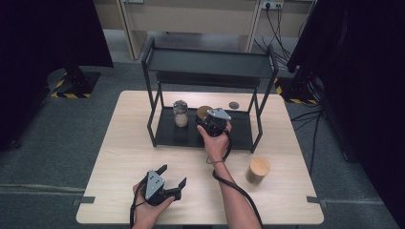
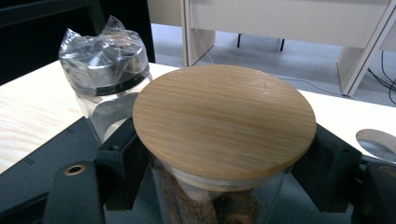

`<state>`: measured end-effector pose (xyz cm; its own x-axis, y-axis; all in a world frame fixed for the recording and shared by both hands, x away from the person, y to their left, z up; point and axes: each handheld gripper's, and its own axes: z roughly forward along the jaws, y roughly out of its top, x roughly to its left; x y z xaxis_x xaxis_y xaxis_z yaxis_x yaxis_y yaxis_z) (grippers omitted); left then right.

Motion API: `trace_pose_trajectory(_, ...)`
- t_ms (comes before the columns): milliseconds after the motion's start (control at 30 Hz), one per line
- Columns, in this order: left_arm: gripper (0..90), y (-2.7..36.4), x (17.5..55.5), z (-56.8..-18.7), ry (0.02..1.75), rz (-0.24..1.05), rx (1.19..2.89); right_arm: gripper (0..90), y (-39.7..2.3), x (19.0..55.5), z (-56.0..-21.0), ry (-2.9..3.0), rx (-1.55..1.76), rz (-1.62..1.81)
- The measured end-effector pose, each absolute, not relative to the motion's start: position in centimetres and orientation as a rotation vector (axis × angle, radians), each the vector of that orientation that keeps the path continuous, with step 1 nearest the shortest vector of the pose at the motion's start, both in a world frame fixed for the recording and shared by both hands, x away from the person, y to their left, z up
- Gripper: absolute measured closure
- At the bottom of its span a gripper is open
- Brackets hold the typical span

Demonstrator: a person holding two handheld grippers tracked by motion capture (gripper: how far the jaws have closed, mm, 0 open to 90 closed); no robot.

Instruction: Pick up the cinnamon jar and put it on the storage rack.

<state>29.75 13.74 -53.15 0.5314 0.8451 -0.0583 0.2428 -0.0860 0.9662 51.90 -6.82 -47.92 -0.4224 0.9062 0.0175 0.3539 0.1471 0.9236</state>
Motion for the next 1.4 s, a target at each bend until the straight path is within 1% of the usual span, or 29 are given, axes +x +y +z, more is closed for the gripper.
trace_pose_trajectory(500, 12.6, 13.6, 29.7, -53.1, 0.938, 0.655, 1.626, 26.2, -6.9, 53.0, -48.7, 1.861, 1.228, 1.226)
trace_pose_trajectory(1400, 12.6, 13.5, 29.6, -53.1, 0.930, 0.654, 1.629, 26.2, -6.8, 53.7, -49.6, 1.862, 1.252, 1.205)
